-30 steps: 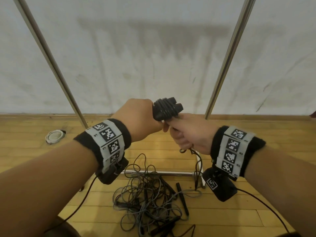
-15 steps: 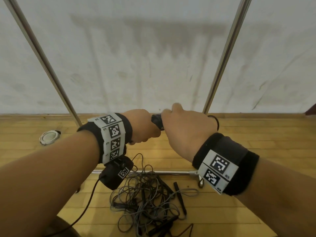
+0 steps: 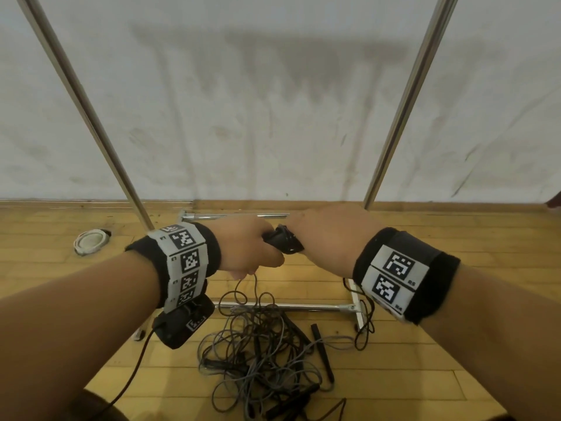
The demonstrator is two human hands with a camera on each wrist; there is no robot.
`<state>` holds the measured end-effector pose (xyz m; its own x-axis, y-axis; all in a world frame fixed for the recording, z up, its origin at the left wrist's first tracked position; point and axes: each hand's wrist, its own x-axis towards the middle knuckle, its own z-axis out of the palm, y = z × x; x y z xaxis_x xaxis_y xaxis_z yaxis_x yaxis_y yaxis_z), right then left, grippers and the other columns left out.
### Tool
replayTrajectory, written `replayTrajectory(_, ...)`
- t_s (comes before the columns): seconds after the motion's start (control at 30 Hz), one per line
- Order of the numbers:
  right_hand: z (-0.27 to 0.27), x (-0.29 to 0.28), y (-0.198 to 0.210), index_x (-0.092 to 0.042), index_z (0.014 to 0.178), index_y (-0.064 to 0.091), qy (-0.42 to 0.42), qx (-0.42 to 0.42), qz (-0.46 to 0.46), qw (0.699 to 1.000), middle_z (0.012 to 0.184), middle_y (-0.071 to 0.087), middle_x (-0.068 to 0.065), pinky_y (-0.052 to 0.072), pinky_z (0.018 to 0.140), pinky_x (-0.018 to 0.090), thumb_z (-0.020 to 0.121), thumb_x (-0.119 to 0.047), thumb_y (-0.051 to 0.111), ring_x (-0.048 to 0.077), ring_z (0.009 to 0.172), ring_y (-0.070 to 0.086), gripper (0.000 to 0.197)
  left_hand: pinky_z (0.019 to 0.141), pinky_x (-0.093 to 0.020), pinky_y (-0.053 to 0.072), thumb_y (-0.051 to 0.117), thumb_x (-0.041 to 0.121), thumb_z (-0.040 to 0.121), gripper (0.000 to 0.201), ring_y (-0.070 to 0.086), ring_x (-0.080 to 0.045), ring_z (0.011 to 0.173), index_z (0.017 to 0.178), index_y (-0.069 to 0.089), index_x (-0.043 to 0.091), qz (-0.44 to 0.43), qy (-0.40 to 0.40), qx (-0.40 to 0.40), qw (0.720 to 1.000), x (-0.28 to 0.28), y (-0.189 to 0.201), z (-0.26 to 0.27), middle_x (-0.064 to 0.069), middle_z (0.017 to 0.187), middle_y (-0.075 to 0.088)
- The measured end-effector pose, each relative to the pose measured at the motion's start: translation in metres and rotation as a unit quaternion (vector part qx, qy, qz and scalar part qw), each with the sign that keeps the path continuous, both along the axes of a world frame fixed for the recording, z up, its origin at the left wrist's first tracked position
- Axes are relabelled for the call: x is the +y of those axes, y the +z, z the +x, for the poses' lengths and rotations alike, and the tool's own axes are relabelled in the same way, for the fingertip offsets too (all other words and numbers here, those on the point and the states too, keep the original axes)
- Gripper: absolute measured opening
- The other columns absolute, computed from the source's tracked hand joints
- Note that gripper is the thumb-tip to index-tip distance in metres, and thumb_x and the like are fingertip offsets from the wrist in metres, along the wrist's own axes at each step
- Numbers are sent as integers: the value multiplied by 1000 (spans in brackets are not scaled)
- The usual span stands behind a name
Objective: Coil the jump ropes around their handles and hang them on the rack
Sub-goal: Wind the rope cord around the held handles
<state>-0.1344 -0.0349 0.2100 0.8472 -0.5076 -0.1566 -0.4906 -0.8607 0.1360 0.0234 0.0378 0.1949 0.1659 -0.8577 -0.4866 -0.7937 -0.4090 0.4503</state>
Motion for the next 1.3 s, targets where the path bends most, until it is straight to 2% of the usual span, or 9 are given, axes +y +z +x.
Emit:
replayTrajectory(0.1,-3,0,2,-27,119,57,-4,-3,11,1000,83,56,-5,53,67,32,102,-22,51,16,73,59,18,50,-27,52,67,26,99,8,55,-14,46,96,59,24,35,27,76,996,5,-3,4,-1,64,62)
replayTrajectory(0.4,1,17,8,-15,125,51,-35,29,6,999,73,43,-4,31,49,26,102,-15,49,11,59,42,24,51,-23,33,49,25,107,12,47,-11,61,103,57,18,26,-60,-239,969,-11,-13,-17,2,78,53)
replayTrajectory(0.5,3,23,11,-7,129,60,-24,107,61,992,109,65,6,53,81,36,104,-7,46,25,95,64,29,51,-24,32,49,23,108,12,44,-12,61,108,58,16,64,-88,-289,951,-12,-13,-27,1,78,50)
replayTrajectory(0.57,1,25,13,-1,134,59,-22,132,100,986,135,61,15,42,109,39,106,-5,44,31,126,58,32,54,-24,35,49,23,109,16,43,-13,60,115,62,15,82,-120,-309,940,-11,-13,-35,0,77,49)
replayTrajectory(0.73,-17,13,36,-23,101,73,45,70,119,989,89,69,-7,56,86,35,102,-24,51,12,85,64,22,51,-26,32,52,26,107,7,45,-12,62,114,55,24,59,-221,-304,925,2,-15,-52,4,80,49)
replayTrajectory(0.87,-33,-13,43,-30,102,75,29,7,230,973,88,70,-12,54,86,30,100,-36,59,4,84,63,17,50,-27,28,55,34,104,24,44,-10,59,127,55,28,-44,-293,-294,909,14,-11,-53,8,76,48)
replayTrajectory(1.07,-50,-44,31,-14,97,75,8,-58,454,889,88,70,10,58,83,39,95,-28,68,31,82,64,16,49,-27,26,56,45,101,23,36,-5,56,117,48,30,-168,-336,-245,893,26,-1,-50,10,70,41)
replayTrajectory(1.17,-58,-53,21,-12,87,71,-16,-125,566,815,70,58,1,51,64,22,95,-26,66,16,63,54,17,53,-24,32,56,44,99,19,49,-8,62,113,47,35,-205,-308,-189,910,30,7,-47,10,72,50)
replayTrajectory(1.3,-61,-61,11,-14,81,71,-64,-194,673,711,69,63,5,49,58,25,99,-20,58,16,60,60,22,52,-12,39,48,46,89,9,54,0,62,92,41,50,-249,-242,-92,933,35,31,-42,14,72,57)
